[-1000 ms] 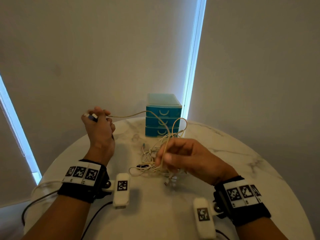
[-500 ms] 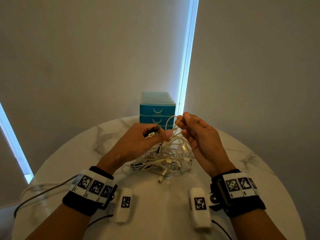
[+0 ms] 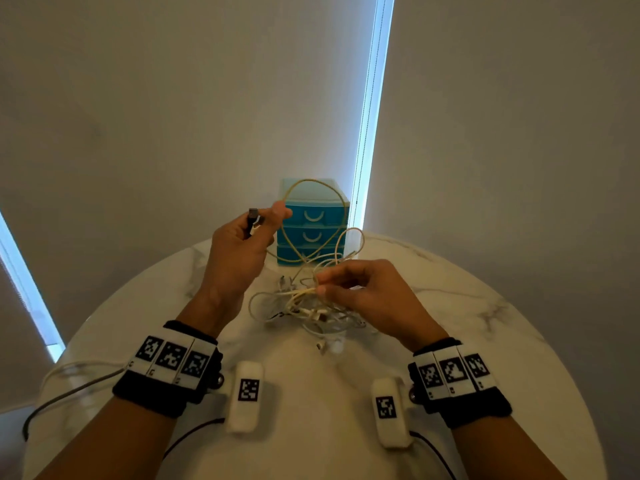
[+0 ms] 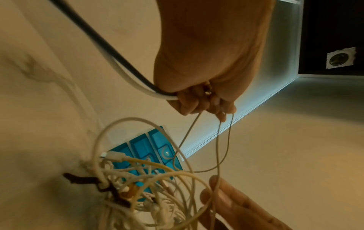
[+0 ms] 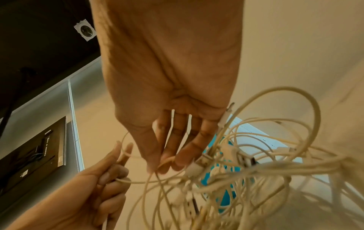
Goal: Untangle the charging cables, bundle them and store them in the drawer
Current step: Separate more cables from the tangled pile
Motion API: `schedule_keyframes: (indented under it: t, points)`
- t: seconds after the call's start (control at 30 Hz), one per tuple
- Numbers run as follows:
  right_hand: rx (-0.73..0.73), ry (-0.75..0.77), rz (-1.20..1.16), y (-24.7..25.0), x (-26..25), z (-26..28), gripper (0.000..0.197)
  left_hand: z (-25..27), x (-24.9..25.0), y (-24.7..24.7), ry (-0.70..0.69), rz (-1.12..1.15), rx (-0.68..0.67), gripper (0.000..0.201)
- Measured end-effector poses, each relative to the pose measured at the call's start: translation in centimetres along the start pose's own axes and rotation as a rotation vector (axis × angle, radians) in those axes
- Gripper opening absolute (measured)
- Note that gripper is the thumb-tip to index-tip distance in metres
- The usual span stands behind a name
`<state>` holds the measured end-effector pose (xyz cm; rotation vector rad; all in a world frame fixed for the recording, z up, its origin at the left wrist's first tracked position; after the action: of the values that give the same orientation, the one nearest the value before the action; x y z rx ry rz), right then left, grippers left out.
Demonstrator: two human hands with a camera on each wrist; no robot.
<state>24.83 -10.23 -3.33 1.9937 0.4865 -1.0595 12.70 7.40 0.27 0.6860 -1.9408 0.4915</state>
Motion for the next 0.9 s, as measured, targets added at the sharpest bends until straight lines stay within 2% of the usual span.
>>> schedule_keyframes:
  t: [0.1,0.17,0.23,0.3,0.37,0.5,0.57,0.73,0.8,0.9]
  points:
    - [0.126,-0.028,-0.13,1.3,0.4,0.0,0.011,0.2,-0.2,-1.6,0.035,-0.054,-0.124,0.025]
    - [0.229,-0.047,-0.282,2.4,0.8,0.2,0.01,0.5,-0.9,-3.0,0.062,-0.119,-0.258,0.025]
    - [0.325,-0.029,-0.409,3.7,0.9,0.5,0.013,0.9,-1.9,-4.4,0.108,-0.212,-0.409,0.025]
    - [0.379,0.0,-0.519,4.5,0.9,0.6,0.019,1.4,-2.6,-5.3,0.131,-0.285,-0.503,0.019]
    - [0.391,0.027,-0.655,4.9,0.7,0.5,0.022,1.4,-2.8,-5.3,0.13,-0.324,-0.501,0.022]
    - [0.309,0.081,-1.12,4.8,-0.3,0.3,0.018,1.1,-3.8,-5.0,0.163,-0.353,-0.484,0.04]
    - [0.259,0.09,-1.252,4.5,-0.7,0.4,0.013,1.3,-3.6,-5.5,0.136,-0.35,-0.495,0.036]
    - [0.228,0.052,-1.271,3.4,0.1,0.1,0.013,1.7,-2.2,-6.6,0.047,-0.369,-0.497,0.018]
    - [0.201,0.031,-1.211,3.2,0.4,0.0,0.017,1.4,-1.9,-5.7,0.024,-0.314,-0.415,0.018]
    - [0.115,-0.073,-0.994,1.9,0.5,0.1,0.028,0.8,-0.9,-3.9,-0.029,-0.176,-0.24,0.02]
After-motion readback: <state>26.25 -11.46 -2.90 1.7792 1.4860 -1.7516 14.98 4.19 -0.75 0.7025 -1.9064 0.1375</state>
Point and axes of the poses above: each hand's wrist, its own z-axis away from the middle knuckle, its own y-axis out of the back of the hand, x = y × z, the point moved 10 cm from there along -z, towards the middle knuckle, and after that the axes turned 6 degrees about -x, right-handed, at the moved point
